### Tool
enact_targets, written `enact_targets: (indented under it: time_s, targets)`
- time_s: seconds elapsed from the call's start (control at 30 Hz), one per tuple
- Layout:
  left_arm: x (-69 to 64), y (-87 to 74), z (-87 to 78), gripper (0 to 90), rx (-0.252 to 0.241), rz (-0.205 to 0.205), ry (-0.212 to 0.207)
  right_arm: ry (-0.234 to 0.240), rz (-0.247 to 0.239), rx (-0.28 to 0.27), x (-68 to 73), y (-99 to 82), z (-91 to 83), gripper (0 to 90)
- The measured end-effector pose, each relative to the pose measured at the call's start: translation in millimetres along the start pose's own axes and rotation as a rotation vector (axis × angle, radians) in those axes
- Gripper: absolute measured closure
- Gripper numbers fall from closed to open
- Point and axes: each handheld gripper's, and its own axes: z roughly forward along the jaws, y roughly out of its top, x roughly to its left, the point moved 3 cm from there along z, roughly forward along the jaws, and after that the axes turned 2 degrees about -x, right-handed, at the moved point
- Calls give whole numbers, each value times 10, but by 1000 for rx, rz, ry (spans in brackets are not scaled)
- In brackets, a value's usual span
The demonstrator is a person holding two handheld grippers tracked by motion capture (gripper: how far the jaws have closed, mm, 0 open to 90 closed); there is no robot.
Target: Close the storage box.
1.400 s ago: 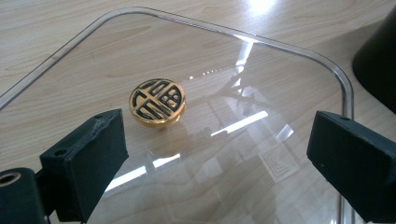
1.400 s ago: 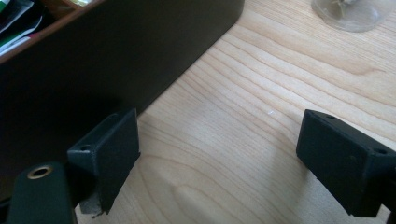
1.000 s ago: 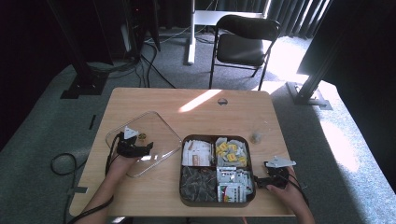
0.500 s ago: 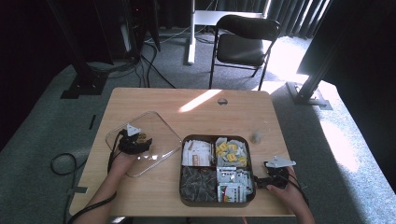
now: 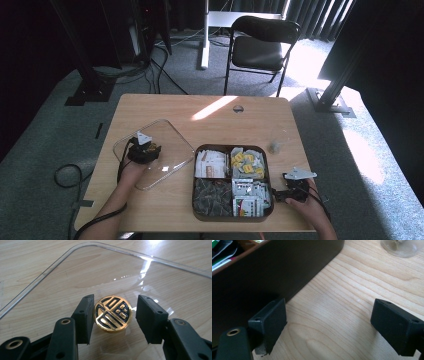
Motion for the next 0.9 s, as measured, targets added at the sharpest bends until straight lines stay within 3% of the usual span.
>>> enact_targets:
  time_s: [0.17,0.3,0.67,0.9]
  targets:
    - [10,-1,20,522,12,-1,5,0,0,0,0,0,0,125]
    - [38,0,43,580,12,-34,1,0,0,0,0,0,0,125]
    - [53,8,2,592,34,-7,-24,0,0,0,0,0,0,125]
    - [48,-6,-45,593,39,-11,-44,0,0,0,0,0,0,125]
